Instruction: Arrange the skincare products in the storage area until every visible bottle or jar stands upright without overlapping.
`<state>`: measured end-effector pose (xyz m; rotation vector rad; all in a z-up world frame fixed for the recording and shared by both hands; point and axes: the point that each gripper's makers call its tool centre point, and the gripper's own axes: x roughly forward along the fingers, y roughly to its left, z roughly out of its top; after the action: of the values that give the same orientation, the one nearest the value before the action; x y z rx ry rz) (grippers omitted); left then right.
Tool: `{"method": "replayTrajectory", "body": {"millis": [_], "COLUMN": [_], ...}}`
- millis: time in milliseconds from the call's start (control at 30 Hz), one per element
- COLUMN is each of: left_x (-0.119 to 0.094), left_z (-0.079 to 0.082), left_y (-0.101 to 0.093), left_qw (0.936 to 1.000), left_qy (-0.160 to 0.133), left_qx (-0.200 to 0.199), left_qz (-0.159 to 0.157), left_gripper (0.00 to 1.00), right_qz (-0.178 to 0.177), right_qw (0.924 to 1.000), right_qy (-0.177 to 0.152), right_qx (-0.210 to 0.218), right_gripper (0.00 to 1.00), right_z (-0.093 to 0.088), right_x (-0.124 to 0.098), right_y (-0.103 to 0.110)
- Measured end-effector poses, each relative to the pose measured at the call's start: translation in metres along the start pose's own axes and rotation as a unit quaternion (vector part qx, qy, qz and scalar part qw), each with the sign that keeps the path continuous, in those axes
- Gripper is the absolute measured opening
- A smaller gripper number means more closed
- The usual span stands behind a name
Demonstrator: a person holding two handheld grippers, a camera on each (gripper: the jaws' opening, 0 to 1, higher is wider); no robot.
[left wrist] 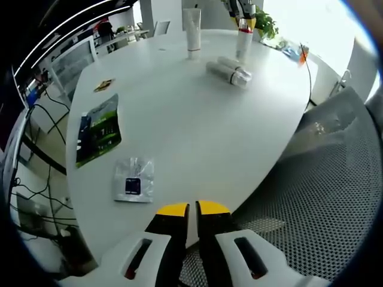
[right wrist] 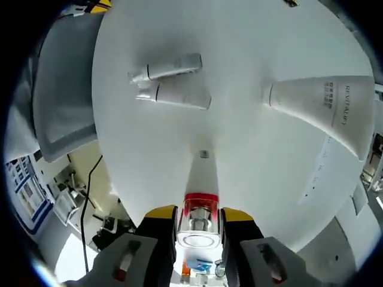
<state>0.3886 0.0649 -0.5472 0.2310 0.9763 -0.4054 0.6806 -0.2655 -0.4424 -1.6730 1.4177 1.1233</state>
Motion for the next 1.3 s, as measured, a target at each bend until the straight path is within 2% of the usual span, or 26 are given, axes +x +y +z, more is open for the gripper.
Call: {"method": "replayTrajectory", "body": {"millis": [133,267,333,433,467,567,633,667,700,733,767,800,833,900,933,967,1000,1033,1067,1100,1133,1167,1200,1233,1300], "left_x": [0.0,0.0,0.0,0.001,0.001,0.002,0.002,0.003,0.003,0.004,0.004,0.004,0.004,0.005,0.006,0.006,0.006,0.006,0.006,0.006,0.006,0.006,0.005,0.005,0.004], "left_z": [0.0,0.0,0.0,-0.003,-0.004,-0.004,-0.005,-0.005,-0.006,-0.007,-0.008,-0.009,-0.01,-0.012,-0.014,-0.015,-0.016,-0.017,-0.019,-0.019,-0.021,-0.021,-0.02,-0.017,-0.014], "left_y": [-0.001,-0.002,-0.004,-0.009,-0.011,-0.011,-0.012,-0.013,-0.013,-0.013,-0.014,-0.014,-0.014,-0.016,-0.017,-0.017,-0.017,-0.017,-0.017,-0.017,-0.016,-0.016,-0.017,-0.019,-0.019], "left_qw": [1.0,1.0,1.0,0.9997,0.9996,0.9995,0.9994,0.9992,0.9991,0.999,0.9989,0.9988,0.9987,0.9982,0.9979,0.9977,0.9975,0.9974,0.9973,0.9972,0.9971,0.9972,0.9973,0.9977,0.998], "left_qy": [-0.001,-0.001,-0.001,0.005,0.009,0.01,0.013,0.015,0.018,0.021,0.023,0.027,0.029,0.036,0.041,0.044,0.048,0.051,0.055,0.057,0.06,0.061,0.058,0.048,0.042], "left_qx": [0.001,0.003,0.006,0.015,0.017,0.02,0.02,0.022,0.024,0.027,0.027,0.027,0.027,0.031,0.033,0.034,0.034,0.032,0.029,0.027,0.024,0.022,0.019,0.015,0.014], "left_qz": [-0.001,-0.004,-0.007,-0.018,-0.022,-0.023,-0.027,-0.028,-0.029,-0.029,-0.03,-0.032,-0.032,-0.036,-0.038,-0.039,-0.04,-0.04,-0.04,-0.04,-0.039,-0.038,-0.04,-0.045,-0.044], "left_gripper": [0.01,0.01,0.01,0.01,0.0,0.0,0.0,0.0,0.0,0.0,0.0,0.0,0.0,0.0,0.0,0.0,0.0,0.0,0.0,0.0,0.0,0.01,0.02,0.02,0.04], "right_qz": [-0.025,-0.053,-0.064,-0.078,-0.094,-0.126,-0.161,-0.177,-0.184,-0.198,-0.199,-0.19,-0.182,-0.17,-0.164,-0.138,-0.121,-0.104,-0.074,-0.061,-0.029,-0.005,0.01,0.025,0.042], "right_qw": [0.9996,0.9959,0.9917,0.981,0.9747,0.9607,0.9447,0.9328,0.9246,0.906,0.8996,0.8791,0.8669,0.8309,0.8166,0.7962,0.7733,0.7568,0.7248,0.7127,0.673,0.616,0.5861,0.5393,0.4795], "right_qy": [-0.014,-0.053,-0.075,-0.115,-0.13,-0.145,-0.16,-0.175,-0.188,-0.212,-0.22,-0.252,-0.272,-0.32,-0.342,-0.378,-0.4,-0.418,-0.441,-0.449,-0.479,-0.516,-0.536,-0.56,-0.595], "right_qx": [0.007,0.051,0.082,0.136,0.156,0.2,0.237,0.26,0.275,0.308,0.321,0.358,0.376,0.422,0.435,0.452,0.476,0.492,0.524,0.535,0.562,0.596,0.608,0.628,0.644], "right_gripper": [0.4,0.5,0.52,0.55,0.58,0.65,0.68,0.7,0.72,0.75,0.77,0.77,0.77,0.79,0.79,0.8,0.82,0.85,0.9,0.91,0.91,0.92,0.94,0.95,0.93], "right_z": [-0.002,-0.004,-0.008,-0.012,-0.015,-0.026,-0.037,-0.043,-0.045,-0.049,-0.051,-0.053,-0.053,-0.052,-0.05,-0.042,-0.038,-0.034,-0.029,-0.027,-0.02,-0.015,-0.012,-0.009,-0.005], "right_x": [-0.002,-0.01,-0.017,-0.024,-0.027,-0.036,-0.043,-0.046,-0.048,-0.05,-0.05,-0.047,-0.045,-0.04,-0.037,-0.03,-0.025,-0.02,-0.009,-0.006,-0.003,-0.003,-0.004,-0.005,-0.004], "right_y": [-0.006,-0.012,-0.011,-0.007,-0.007,-0.001,0.004,0.009,0.012,0.017,0.02,0.033,0.038,0.051,0.057,0.068,0.075,0.081,0.091,0.094,0.102,0.103,0.105,0.107,0.107]}}
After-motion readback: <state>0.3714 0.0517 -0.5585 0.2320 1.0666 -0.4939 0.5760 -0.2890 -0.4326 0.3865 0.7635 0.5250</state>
